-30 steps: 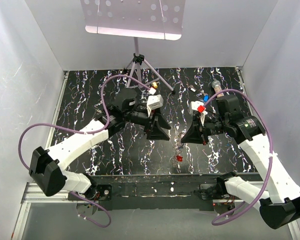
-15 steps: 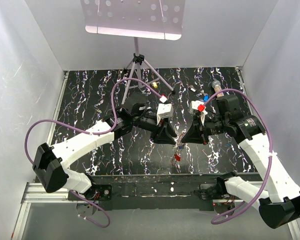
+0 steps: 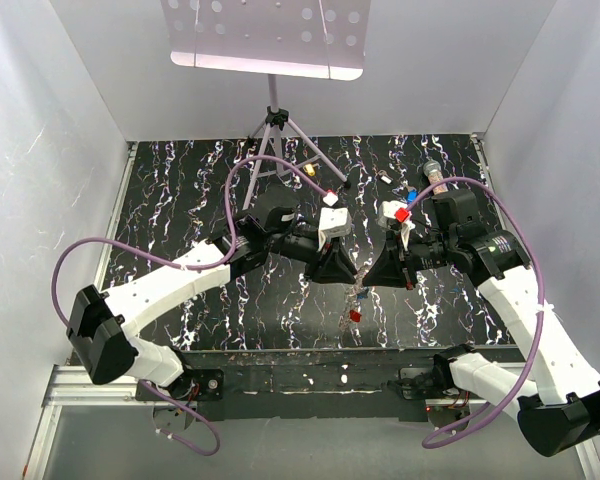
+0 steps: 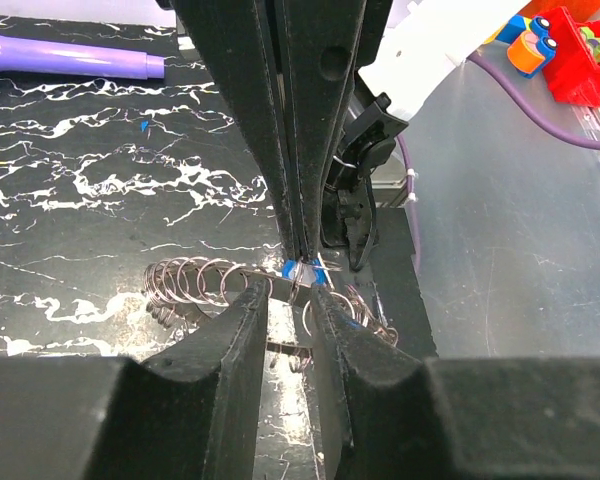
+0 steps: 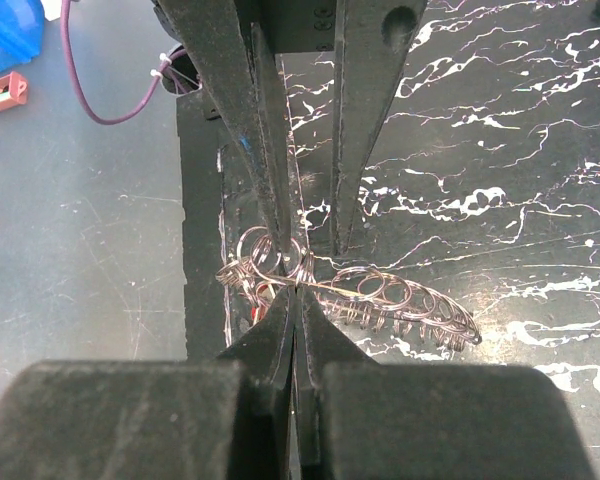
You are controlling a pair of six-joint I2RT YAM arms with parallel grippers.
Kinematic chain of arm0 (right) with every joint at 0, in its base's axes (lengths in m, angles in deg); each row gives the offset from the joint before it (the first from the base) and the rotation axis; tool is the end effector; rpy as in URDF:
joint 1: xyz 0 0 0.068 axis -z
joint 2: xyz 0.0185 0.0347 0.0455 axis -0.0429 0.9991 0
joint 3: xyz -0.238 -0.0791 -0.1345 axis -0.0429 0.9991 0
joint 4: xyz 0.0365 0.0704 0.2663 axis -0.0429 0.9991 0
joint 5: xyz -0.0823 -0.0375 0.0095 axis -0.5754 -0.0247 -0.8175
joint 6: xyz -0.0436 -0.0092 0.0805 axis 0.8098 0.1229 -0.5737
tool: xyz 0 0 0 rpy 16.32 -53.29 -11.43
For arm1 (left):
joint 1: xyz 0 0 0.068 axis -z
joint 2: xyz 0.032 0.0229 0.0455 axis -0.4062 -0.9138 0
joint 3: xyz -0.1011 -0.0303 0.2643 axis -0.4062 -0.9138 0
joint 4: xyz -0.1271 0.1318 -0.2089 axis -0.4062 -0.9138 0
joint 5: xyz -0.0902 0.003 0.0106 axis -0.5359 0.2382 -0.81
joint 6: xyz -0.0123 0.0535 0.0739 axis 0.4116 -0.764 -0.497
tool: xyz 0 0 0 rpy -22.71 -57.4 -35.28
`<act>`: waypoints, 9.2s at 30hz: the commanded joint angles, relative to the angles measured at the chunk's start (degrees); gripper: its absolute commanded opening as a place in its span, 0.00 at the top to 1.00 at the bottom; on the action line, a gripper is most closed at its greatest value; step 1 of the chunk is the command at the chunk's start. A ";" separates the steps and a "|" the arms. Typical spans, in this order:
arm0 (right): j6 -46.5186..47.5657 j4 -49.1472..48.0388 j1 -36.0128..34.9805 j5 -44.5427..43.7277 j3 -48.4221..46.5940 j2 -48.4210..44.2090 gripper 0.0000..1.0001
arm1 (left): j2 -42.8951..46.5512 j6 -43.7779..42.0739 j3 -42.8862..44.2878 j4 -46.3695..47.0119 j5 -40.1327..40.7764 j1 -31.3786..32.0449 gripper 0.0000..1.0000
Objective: Put the keys on the keyring
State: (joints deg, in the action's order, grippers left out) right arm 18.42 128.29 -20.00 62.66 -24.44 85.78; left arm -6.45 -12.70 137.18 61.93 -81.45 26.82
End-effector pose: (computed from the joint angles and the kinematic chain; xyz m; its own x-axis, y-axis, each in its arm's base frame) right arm 0.1625 0.1425 0.3539 -0.2409 -0.3601 -0.9013 -0.9701 0.1169 0.2126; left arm 0.1768 -0.3158 0.3424 -0.1571 0.2920 -0.9434 0.9650 -0.1576 -0.2095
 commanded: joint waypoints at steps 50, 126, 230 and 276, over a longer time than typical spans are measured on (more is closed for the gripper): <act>-19.66 -43.52 0.93 -12.94 13.86 -18.04 0.54 | 9.54 20.40 -21.25 46.99 28.20 1.51 1.00; -5.69 -35.70 -11.38 -21.39 12.20 -16.19 0.70 | 11.92 35.42 -30.04 62.19 38.49 2.04 1.00; -40.76 -54.70 -1.89 1.02 18.53 -17.68 0.99 | -2.24 52.30 -23.80 93.23 -3.70 -5.08 1.00; -14.57 -20.59 -1.10 5.76 8.94 -8.54 0.99 | 1.72 -5.18 3.36 -4.95 -6.51 -1.57 0.66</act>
State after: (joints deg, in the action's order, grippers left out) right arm 5.04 110.33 -21.51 66.72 -13.21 77.32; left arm -4.29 -16.35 138.21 57.45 -89.30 24.24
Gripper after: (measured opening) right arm 0.024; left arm 0.354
